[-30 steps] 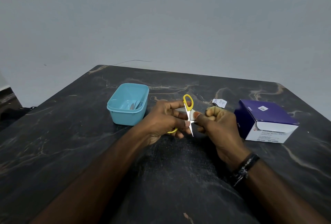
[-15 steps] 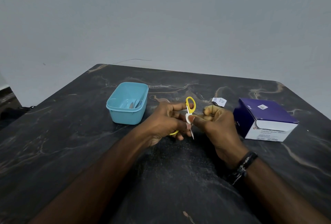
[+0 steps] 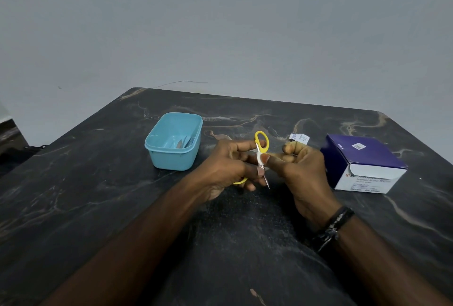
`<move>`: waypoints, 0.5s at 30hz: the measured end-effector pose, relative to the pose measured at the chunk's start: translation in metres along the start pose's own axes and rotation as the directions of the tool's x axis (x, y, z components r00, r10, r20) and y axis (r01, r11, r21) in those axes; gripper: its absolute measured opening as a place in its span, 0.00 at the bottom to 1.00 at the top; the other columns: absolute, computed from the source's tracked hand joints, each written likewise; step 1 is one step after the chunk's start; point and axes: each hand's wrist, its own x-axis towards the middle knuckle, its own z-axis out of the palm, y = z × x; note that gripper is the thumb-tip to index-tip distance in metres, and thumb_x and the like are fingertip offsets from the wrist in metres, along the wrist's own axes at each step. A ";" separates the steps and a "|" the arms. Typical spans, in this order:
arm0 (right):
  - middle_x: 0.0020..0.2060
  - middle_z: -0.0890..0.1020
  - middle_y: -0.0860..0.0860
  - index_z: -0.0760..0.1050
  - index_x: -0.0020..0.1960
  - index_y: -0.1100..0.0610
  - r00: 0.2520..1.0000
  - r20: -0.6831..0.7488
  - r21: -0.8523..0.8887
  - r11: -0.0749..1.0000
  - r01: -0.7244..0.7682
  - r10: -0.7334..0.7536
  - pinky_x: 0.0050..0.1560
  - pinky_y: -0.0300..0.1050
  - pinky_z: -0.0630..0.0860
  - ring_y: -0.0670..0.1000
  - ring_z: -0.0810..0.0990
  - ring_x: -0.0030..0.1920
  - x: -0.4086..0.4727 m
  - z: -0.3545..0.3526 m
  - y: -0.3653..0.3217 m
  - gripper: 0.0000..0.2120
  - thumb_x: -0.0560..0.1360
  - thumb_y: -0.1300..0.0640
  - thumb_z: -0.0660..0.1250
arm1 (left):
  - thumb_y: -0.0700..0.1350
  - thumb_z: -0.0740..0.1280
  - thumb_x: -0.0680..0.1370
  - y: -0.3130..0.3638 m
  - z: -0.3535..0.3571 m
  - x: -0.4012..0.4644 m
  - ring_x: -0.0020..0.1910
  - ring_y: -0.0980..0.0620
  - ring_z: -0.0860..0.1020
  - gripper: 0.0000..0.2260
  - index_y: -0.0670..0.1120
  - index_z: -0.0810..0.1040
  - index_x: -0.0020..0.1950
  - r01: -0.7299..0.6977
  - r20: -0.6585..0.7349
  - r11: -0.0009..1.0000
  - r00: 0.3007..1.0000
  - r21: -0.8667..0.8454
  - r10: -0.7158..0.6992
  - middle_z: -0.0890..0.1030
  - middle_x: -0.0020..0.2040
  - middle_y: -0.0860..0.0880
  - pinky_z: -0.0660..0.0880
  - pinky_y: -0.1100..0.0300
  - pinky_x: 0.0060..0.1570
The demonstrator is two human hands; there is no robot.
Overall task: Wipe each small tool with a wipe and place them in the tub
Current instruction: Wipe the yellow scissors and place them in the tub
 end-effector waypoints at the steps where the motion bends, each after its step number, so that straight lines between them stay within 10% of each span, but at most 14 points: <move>1: 0.36 0.83 0.65 0.66 0.45 0.59 0.999 -0.032 0.011 1.000 0.007 -0.007 0.28 0.49 0.79 0.62 0.82 0.31 0.001 -0.001 0.001 0.17 0.69 0.71 0.73 | 0.25 0.68 0.72 0.000 0.001 0.000 0.38 0.44 0.83 0.24 0.43 0.76 0.65 0.004 0.003 1.000 1.000 -0.007 -0.004 0.83 0.46 0.40 0.77 0.61 0.28; 6: 0.23 0.75 0.49 0.67 0.44 0.60 0.993 -0.105 -0.020 0.998 0.056 -0.057 0.25 0.34 0.70 0.41 0.73 0.22 0.008 -0.004 0.006 0.16 0.69 0.69 0.75 | 0.25 0.68 0.72 0.000 0.001 0.000 0.38 0.43 0.83 0.23 0.43 0.77 0.64 0.010 -0.006 1.000 1.000 -0.030 -0.010 0.80 0.47 0.37 0.77 0.61 0.28; 15: 0.25 0.75 0.51 0.67 0.39 0.57 0.988 -0.145 0.047 0.997 0.062 -0.054 0.28 0.32 0.71 0.40 0.73 0.22 0.011 -0.008 0.005 0.17 0.69 0.70 0.75 | 0.26 0.68 0.72 -0.001 0.005 -0.002 0.40 0.41 0.83 0.22 0.44 0.79 0.62 0.014 0.020 0.999 1.000 0.042 -0.015 0.79 0.50 0.35 0.77 0.60 0.28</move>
